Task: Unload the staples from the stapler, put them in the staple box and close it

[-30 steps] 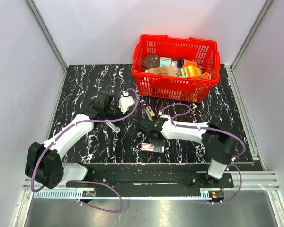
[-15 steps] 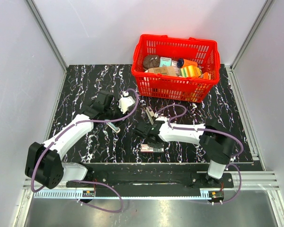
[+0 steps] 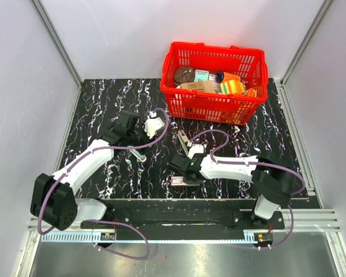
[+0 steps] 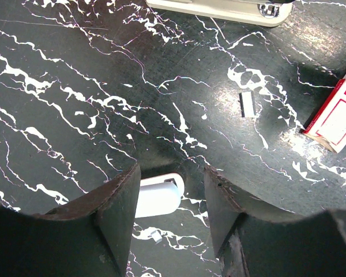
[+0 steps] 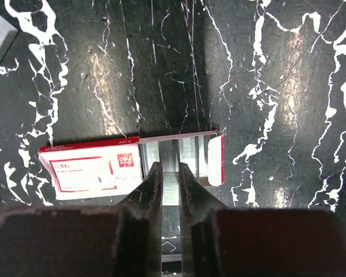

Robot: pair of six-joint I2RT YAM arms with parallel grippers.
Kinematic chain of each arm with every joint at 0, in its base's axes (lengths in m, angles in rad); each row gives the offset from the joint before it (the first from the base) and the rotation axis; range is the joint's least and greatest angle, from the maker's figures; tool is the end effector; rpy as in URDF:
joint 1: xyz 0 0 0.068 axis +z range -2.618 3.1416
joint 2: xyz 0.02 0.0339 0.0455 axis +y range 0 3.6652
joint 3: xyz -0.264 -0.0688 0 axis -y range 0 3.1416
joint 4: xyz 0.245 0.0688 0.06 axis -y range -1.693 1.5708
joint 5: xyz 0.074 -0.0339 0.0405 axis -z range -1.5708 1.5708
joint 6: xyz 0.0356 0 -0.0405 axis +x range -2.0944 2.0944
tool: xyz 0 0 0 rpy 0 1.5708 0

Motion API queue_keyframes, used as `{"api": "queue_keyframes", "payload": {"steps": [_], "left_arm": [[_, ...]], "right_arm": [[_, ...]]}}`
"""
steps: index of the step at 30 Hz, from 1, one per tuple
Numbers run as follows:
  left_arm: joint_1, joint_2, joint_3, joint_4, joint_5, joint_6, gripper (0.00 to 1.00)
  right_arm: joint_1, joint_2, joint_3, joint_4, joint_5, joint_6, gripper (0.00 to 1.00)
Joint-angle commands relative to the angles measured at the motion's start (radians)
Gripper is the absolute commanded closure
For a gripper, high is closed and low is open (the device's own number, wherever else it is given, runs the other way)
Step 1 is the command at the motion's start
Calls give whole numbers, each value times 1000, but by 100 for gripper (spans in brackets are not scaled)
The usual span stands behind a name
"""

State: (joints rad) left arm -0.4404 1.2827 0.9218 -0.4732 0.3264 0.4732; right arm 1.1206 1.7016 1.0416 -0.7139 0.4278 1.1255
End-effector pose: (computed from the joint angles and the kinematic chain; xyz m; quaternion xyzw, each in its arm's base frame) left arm 0.2373 -0.1245 0.2565 0.4585 0.8003 -0.1457 0.3577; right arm 0.1463 0.2687 0.1681 0.0232 0.9724 -0.0049 0.2320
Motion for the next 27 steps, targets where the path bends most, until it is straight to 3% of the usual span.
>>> {"api": "queue_keyframes", "payload": {"steps": [1, 7, 27], "left_arm": [[0, -22, 9, 31, -15, -18, 48], [2, -23, 8, 31, -21, -21, 48], [0, 1, 20, 27, -13, -27, 48]], "right_arm": [[24, -71, -29, 82, 43, -64, 99], [33, -82, -38, 128, 42, -135, 99], [35, -102, -60, 91, 80, -110, 100]]}}
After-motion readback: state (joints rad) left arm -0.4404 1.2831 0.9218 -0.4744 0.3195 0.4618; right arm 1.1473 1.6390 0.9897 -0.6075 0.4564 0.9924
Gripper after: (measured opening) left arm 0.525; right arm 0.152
